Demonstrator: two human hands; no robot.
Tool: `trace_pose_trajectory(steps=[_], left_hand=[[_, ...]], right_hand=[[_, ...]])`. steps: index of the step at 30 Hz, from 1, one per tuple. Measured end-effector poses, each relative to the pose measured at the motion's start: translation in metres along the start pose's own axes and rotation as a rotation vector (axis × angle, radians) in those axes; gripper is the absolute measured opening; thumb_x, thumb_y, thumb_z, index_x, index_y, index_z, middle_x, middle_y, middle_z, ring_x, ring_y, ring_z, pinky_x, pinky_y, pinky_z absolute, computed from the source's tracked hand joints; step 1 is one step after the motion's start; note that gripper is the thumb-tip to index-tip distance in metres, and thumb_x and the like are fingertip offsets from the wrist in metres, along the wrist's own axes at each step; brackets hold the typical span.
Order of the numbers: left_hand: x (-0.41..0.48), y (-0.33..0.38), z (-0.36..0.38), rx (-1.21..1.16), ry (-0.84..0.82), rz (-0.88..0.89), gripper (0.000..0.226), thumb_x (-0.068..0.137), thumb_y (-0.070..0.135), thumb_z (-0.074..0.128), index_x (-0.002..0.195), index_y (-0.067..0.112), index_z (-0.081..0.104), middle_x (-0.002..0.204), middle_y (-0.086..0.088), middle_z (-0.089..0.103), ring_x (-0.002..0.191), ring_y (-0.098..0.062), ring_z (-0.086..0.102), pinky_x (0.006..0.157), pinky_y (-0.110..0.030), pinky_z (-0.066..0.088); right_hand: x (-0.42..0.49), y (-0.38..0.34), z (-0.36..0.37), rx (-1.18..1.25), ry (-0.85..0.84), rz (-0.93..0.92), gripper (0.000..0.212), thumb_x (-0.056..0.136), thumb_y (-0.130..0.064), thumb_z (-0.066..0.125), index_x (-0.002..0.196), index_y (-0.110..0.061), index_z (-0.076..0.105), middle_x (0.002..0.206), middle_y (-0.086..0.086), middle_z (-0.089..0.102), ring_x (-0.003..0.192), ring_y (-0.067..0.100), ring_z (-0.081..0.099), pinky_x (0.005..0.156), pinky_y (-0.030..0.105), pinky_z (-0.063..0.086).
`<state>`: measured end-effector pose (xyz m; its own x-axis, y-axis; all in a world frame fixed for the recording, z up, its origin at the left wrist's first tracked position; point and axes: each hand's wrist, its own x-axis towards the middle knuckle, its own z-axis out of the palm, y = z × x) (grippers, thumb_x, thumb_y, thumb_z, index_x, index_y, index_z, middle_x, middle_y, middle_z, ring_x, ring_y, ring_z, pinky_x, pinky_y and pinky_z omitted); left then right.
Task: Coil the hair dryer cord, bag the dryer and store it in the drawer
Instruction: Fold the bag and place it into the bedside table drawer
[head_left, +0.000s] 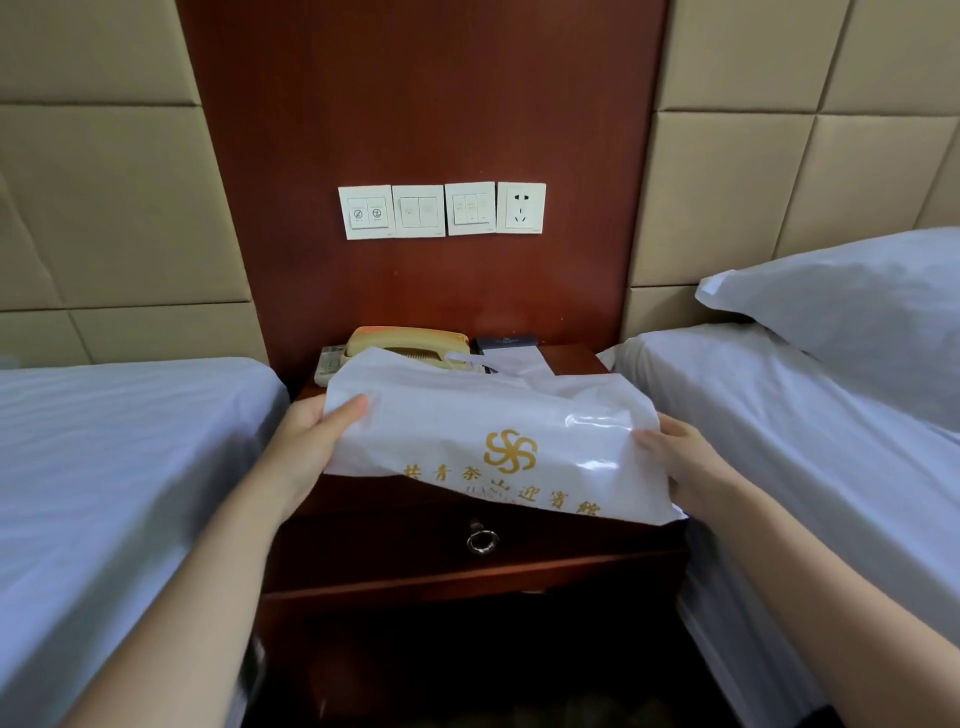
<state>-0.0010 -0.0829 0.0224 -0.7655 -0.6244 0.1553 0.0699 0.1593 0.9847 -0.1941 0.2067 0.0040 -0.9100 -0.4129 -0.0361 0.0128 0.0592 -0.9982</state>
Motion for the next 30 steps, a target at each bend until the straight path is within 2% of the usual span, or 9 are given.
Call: trace_pose_trajectory(steps=[5, 11, 17, 21, 23, 24, 25, 27, 30], left_hand=[[-0.002, -0.005, 0.009, 0.277, 0.144, 0.028, 0.025, 0.094, 0.032, 0.052, 0.103, 0.012, 0.065, 0.095, -0.005, 0.067, 0.095, -0.024, 0.061, 0.083, -0.035, 0.045], [0.004, -0.014, 0.009, 0.452, 0.263, 0.005, 0.033, 0.094, 0.027, 0.049, 0.068, 0.007, 0.05, 0.068, -0.008, 0.042, 0.07, -0.023, 0.04, 0.063, -0.032, 0.028], [0.008, -0.034, 0.004, 0.724, 0.041, -0.241, 0.043, 0.093, 0.014, 0.048, 0.055, 0.017, 0.028, 0.059, -0.003, 0.026, 0.057, -0.019, 0.026, 0.057, -0.032, 0.016], [0.007, -0.03, 0.001, 0.786, -0.021, -0.403, 0.035, 0.087, 0.012, 0.045, 0.055, 0.013, 0.031, 0.057, -0.006, 0.035, 0.052, -0.023, 0.034, 0.054, -0.028, 0.025], [0.01, -0.023, 0.006, 0.8, 0.048, -0.358, 0.028, 0.087, 0.024, 0.047, 0.065, 0.011, 0.036, 0.067, -0.013, 0.048, 0.062, -0.032, 0.05, 0.057, -0.03, 0.029], [0.013, -0.021, 0.011, 0.807, 0.1, -0.312, 0.026, 0.088, 0.032, 0.048, 0.077, 0.01, 0.042, 0.099, -0.03, 0.056, 0.079, -0.036, 0.057, 0.062, -0.032, 0.033], [0.014, -0.02, 0.017, 0.793, 0.147, -0.261, 0.031, 0.088, 0.038, 0.049, 0.097, 0.009, 0.044, 0.095, -0.012, 0.055, 0.094, -0.037, 0.058, 0.068, -0.034, 0.037], [0.017, -0.02, 0.03, 0.762, 0.207, -0.149, 0.046, 0.089, 0.039, 0.053, 0.122, 0.014, 0.032, 0.103, -0.002, 0.042, 0.101, -0.035, 0.054, 0.078, -0.036, 0.041], [0.028, -0.027, 0.04, 0.788, 0.242, -0.007, 0.021, 0.091, 0.023, 0.051, 0.107, 0.02, 0.039, 0.104, -0.008, 0.053, 0.089, -0.033, 0.052, 0.073, -0.038, 0.04]], right_hand=[[0.007, -0.003, -0.001, 0.033, 0.006, 0.151, 0.032, 0.087, -0.033, 0.06, 0.103, -0.005, 0.063, 0.096, 0.01, 0.066, 0.089, 0.027, 0.063, 0.087, 0.039, 0.049], [0.018, -0.003, 0.001, -0.018, 0.2, -0.042, 0.031, 0.093, -0.036, 0.05, 0.08, -0.008, 0.056, 0.077, 0.011, 0.05, 0.071, 0.023, 0.048, 0.062, 0.029, 0.039], [0.02, 0.014, -0.012, -0.51, 0.206, -0.032, 0.044, 0.092, -0.025, 0.05, 0.053, -0.011, 0.036, 0.056, 0.005, 0.035, 0.055, 0.02, 0.033, 0.053, 0.028, 0.026], [0.019, 0.012, -0.014, -0.603, 0.141, 0.017, 0.013, 0.085, -0.012, 0.053, 0.095, -0.007, 0.06, 0.088, 0.006, 0.062, 0.086, 0.026, 0.06, 0.073, 0.034, 0.049], [0.021, 0.006, -0.01, -0.497, 0.124, 0.026, 0.037, 0.084, -0.018, 0.057, 0.12, -0.011, 0.049, 0.107, 0.007, 0.06, 0.096, 0.026, 0.059, 0.076, 0.035, 0.049], [0.023, 0.004, -0.007, -0.457, 0.124, 0.012, 0.053, 0.086, -0.022, 0.059, 0.133, -0.012, 0.038, 0.12, 0.009, 0.057, 0.101, 0.026, 0.058, 0.076, 0.033, 0.047], [0.024, 0.001, -0.003, -0.435, 0.13, 0.001, 0.064, 0.087, -0.024, 0.059, 0.142, -0.013, 0.027, 0.13, 0.01, 0.051, 0.106, 0.028, 0.056, 0.078, 0.033, 0.044], [0.03, -0.003, 0.007, -0.468, 0.171, -0.052, 0.068, 0.09, -0.023, 0.058, 0.145, -0.015, 0.019, 0.138, 0.012, 0.045, 0.114, 0.033, 0.052, 0.082, 0.034, 0.043], [0.041, -0.009, 0.019, -0.523, 0.258, -0.188, 0.046, 0.09, -0.015, 0.049, 0.133, -0.022, 0.034, 0.128, 0.012, 0.053, 0.101, 0.034, 0.053, 0.079, 0.037, 0.046]])
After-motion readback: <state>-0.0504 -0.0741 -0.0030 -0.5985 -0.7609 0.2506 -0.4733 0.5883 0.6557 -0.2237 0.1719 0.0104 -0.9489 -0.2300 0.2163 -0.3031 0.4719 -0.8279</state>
